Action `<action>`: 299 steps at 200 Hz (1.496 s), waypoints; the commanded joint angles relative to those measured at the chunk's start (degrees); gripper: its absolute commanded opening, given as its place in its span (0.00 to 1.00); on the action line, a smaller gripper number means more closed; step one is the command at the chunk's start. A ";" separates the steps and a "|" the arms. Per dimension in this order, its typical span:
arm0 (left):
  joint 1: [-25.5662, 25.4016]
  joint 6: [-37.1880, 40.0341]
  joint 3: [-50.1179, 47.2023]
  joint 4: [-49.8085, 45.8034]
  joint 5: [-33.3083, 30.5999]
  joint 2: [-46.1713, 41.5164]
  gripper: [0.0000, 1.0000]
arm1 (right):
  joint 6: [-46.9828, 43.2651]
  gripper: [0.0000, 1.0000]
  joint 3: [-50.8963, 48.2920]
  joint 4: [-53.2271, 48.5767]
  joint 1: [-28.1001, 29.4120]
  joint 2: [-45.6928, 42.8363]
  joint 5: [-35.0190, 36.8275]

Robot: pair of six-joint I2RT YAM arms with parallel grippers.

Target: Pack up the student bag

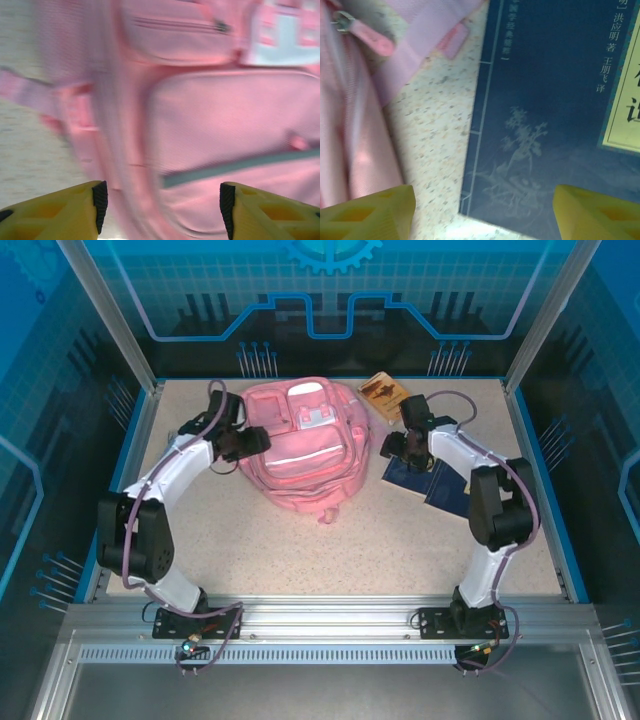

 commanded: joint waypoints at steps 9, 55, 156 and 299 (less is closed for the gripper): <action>-3.31 -4.38 4.05 3.14 7.08 7.41 0.62 | -2.09 0.72 2.27 -2.22 -0.61 3.53 -2.42; -3.67 -6.52 13.99 -0.36 1.13 20.91 0.57 | -2.44 0.72 -1.38 -1.84 -0.49 3.49 -4.80; 5.79 -4.10 4.48 -4.56 -6.65 14.97 0.58 | 0.19 0.72 -12.80 -0.35 6.30 -1.54 -14.84; -17.12 -10.15 8.39 -4.69 6.10 5.30 0.68 | -4.53 0.73 -18.75 -7.07 -0.56 -15.92 -8.89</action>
